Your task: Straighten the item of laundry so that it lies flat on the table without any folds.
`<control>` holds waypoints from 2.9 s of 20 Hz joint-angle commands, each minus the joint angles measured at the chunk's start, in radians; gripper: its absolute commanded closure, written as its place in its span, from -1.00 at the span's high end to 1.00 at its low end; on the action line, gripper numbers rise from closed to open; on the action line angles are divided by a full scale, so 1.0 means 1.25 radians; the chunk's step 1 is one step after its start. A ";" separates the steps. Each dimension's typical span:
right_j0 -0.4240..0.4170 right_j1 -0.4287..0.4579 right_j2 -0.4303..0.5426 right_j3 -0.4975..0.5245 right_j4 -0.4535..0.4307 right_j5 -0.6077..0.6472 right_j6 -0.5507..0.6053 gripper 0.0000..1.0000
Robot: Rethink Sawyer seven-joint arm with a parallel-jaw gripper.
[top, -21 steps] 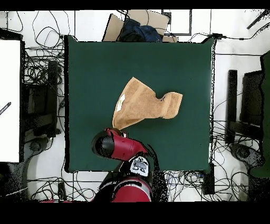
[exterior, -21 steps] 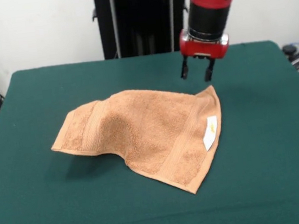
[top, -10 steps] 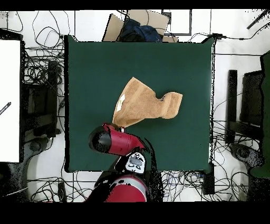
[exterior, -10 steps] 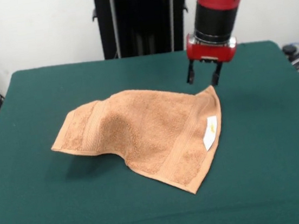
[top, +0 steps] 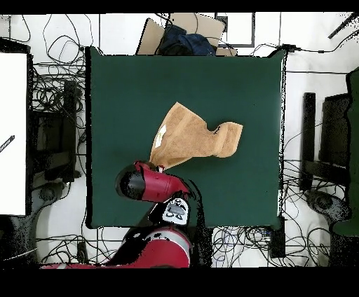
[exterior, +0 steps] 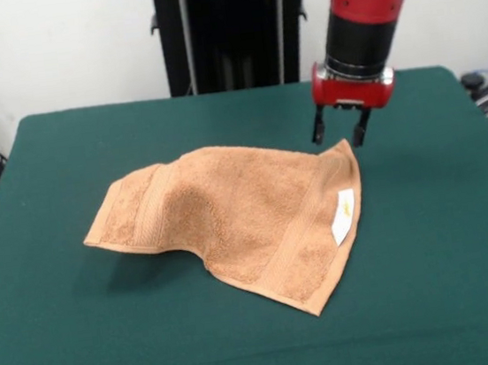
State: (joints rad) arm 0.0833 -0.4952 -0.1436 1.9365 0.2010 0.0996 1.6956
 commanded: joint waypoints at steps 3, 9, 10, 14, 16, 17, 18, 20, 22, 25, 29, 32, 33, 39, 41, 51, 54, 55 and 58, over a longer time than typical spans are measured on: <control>-0.028 0.079 0.038 -0.087 0.018 0.010 0.128 1.00; -0.012 0.094 0.022 -0.101 0.017 -0.008 0.138 1.00; -0.010 0.097 0.019 -0.104 0.017 -0.012 0.138 1.00; 0.000 0.095 0.004 -0.111 0.014 -0.016 0.140 1.00; 0.019 0.094 -0.018 -0.114 0.017 -0.029 0.147 1.00; 0.037 0.095 -0.039 -0.118 0.020 -0.043 0.153 1.00; 0.056 0.095 -0.062 -0.124 0.025 -0.039 0.156 1.00; 0.090 0.088 -0.107 -0.132 0.031 -0.023 0.159 1.00; 0.102 0.077 -0.124 -0.133 0.031 0.007 0.157 1.00; 0.107 0.074 -0.126 -0.132 0.032 0.021 0.157 1.00; 0.097 0.062 -0.114 -0.119 0.028 0.021 0.155 -1.00; 0.103 0.063 -0.119 -0.119 0.029 0.016 0.157 -1.00; 0.107 0.063 -0.121 -0.119 0.031 0.018 0.160 -1.00; 0.100 0.055 -0.114 -0.113 0.024 0.013 0.156 -1.00; 0.095 0.050 -0.108 -0.110 0.023 0.017 0.153 -1.00; 0.061 0.024 -0.054 -0.067 0.028 0.030 0.164 1.00; 0.029 -0.002 -0.007 -0.028 0.020 0.015 0.164 1.00; 0.020 -0.008 0.004 -0.019 0.016 0.009 0.163 1.00; -0.025 -0.025 0.052 0.000 -0.001 -0.005 0.148 1.00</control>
State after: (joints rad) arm 0.1272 -0.4928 -0.2642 1.8545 0.2006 0.0998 1.6956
